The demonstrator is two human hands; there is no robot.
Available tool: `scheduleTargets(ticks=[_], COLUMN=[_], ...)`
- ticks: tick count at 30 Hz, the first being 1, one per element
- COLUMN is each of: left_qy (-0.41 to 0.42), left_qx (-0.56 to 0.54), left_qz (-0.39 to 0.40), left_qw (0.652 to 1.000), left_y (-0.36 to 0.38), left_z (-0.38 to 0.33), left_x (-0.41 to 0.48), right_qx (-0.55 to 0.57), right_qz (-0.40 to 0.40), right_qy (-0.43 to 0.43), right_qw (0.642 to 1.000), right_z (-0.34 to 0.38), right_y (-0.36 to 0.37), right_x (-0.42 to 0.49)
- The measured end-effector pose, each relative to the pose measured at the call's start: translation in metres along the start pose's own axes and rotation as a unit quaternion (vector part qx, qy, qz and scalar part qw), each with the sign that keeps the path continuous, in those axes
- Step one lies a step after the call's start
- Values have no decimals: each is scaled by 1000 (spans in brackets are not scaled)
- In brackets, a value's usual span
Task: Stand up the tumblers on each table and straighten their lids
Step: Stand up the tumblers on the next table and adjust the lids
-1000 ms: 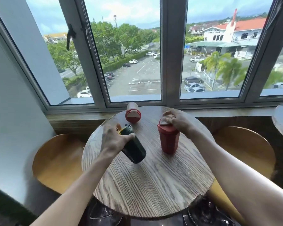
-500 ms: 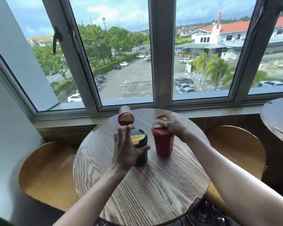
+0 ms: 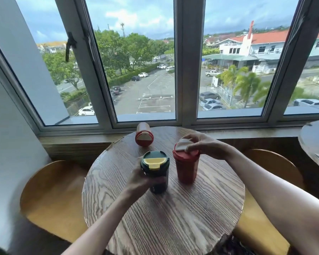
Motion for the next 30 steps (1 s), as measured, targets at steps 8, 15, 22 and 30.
scheduleTargets(ticks=[8,15,22,30], left_qy=[25,21,18,34], left_qx=[41,20,6,8], left_qz=[3,10,33,35], left_qw=[999,1000,999,999], left_y=[4,6,6,5], left_z=[2,7,13,11], left_x=[-2,0,5,6], right_qx=[-5,-36,-23,-14], right_qz=[-32,-18,3,4], right_qy=[-38,-36,-22,-15], right_qw=[999,999,999,1000], right_z=[11,16,12,12], right_y=[15,30,31,34], right_x=[22,40,47,49])
Point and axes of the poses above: each hand's wrist, its own x-axis towards the middle knuckle, its own y-axis out of the palm, z = x × y, the point moved 4 cm from there along x, towards the middle knuckle, and after that the axes turned 11 degrees about x, right-handed, at the moved point
